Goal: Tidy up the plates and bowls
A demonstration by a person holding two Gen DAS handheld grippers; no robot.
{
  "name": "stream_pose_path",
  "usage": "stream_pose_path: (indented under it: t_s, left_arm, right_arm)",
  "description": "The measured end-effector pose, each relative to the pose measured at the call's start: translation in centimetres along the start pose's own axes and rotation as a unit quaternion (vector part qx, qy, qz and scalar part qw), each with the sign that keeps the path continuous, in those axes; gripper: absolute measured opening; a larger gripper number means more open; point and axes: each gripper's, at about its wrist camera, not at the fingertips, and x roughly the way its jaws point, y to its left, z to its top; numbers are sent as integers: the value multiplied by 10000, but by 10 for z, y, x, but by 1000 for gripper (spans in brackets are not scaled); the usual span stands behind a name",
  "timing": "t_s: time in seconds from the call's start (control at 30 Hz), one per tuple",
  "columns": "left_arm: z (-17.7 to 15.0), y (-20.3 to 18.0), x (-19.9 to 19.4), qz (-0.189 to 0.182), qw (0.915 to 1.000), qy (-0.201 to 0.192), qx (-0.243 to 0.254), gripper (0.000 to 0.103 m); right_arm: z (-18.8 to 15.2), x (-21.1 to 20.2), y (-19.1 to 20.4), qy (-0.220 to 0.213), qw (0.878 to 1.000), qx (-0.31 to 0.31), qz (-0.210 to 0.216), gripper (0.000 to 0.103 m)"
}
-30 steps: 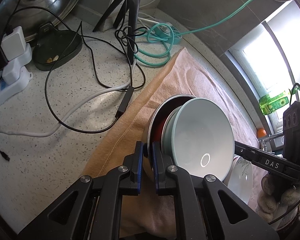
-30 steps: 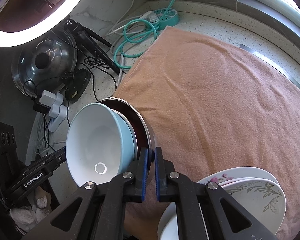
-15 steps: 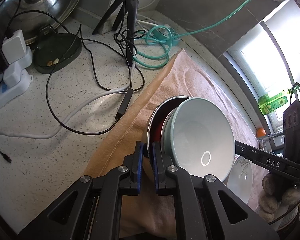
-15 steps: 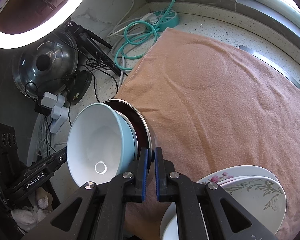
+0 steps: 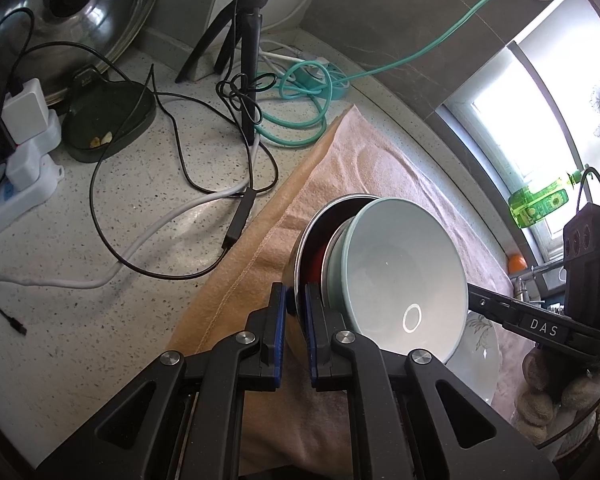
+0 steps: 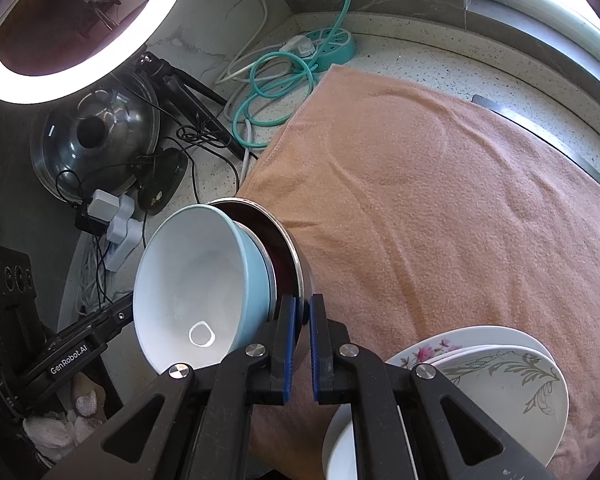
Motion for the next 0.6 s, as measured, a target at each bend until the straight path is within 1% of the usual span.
stream_pose_path:
  t_s: [0.3,0.6]
  left_arm:
    - [7,-12,-8,-106,9998,-98,138,7]
    - [14,-35,-19,-237,9986,-209,433,8]
  right_arm:
    - [2,-18,-1,-181,9998,59,15,6]
    - [-2,-41,-10,-330,9992,228,21,6]
